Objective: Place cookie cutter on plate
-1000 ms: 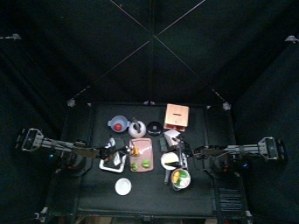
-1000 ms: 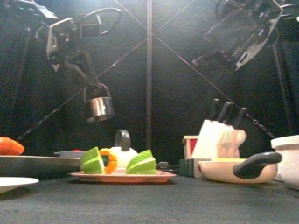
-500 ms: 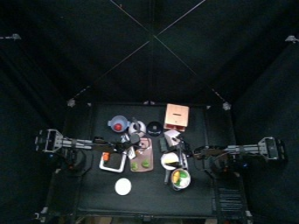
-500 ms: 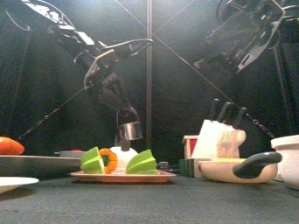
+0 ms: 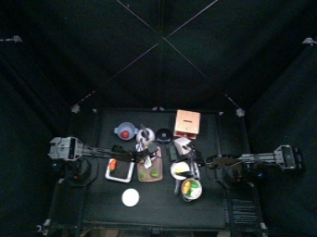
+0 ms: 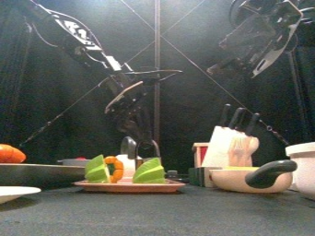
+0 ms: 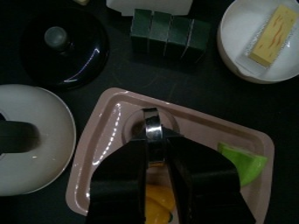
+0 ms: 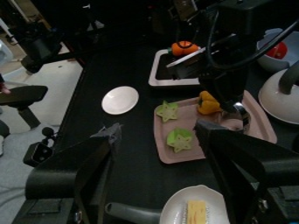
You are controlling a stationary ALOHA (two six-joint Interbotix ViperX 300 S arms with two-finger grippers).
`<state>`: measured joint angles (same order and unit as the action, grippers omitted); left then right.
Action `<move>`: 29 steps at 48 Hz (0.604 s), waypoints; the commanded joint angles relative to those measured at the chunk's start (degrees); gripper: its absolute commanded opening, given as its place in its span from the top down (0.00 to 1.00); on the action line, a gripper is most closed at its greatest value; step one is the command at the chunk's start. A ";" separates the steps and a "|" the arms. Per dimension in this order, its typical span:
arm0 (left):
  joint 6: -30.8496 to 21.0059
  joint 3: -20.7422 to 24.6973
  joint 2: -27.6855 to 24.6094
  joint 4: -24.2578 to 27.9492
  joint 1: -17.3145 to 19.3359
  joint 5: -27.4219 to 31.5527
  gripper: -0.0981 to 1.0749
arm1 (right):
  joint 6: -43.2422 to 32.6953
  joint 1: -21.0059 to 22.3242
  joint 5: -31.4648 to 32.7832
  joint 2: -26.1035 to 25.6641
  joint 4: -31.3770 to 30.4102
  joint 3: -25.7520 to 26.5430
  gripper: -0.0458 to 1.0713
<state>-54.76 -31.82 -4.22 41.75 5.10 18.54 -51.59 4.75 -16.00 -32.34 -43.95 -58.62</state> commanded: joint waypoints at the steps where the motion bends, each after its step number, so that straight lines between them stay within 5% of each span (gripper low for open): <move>1: 0.00 1.05 0.79 -0.62 0.18 0.53 0.41 | 0.00 0.00 -0.35 -0.70 0.18 0.62 0.08; 16: 0.09 0.97 0.97 -2.11 0.18 1.14 0.19 | 0.00 0.00 -0.35 -0.70 0.18 0.62 0.08; 29: 0.26 0.97 1.67 -1.93 -0.18 1.32 0.18 | 0.00 0.00 -0.35 -0.70 0.18 0.62 0.08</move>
<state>-54.58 -31.82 -4.13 39.64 5.01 19.95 -51.59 4.75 -16.00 -32.43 -43.95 -58.62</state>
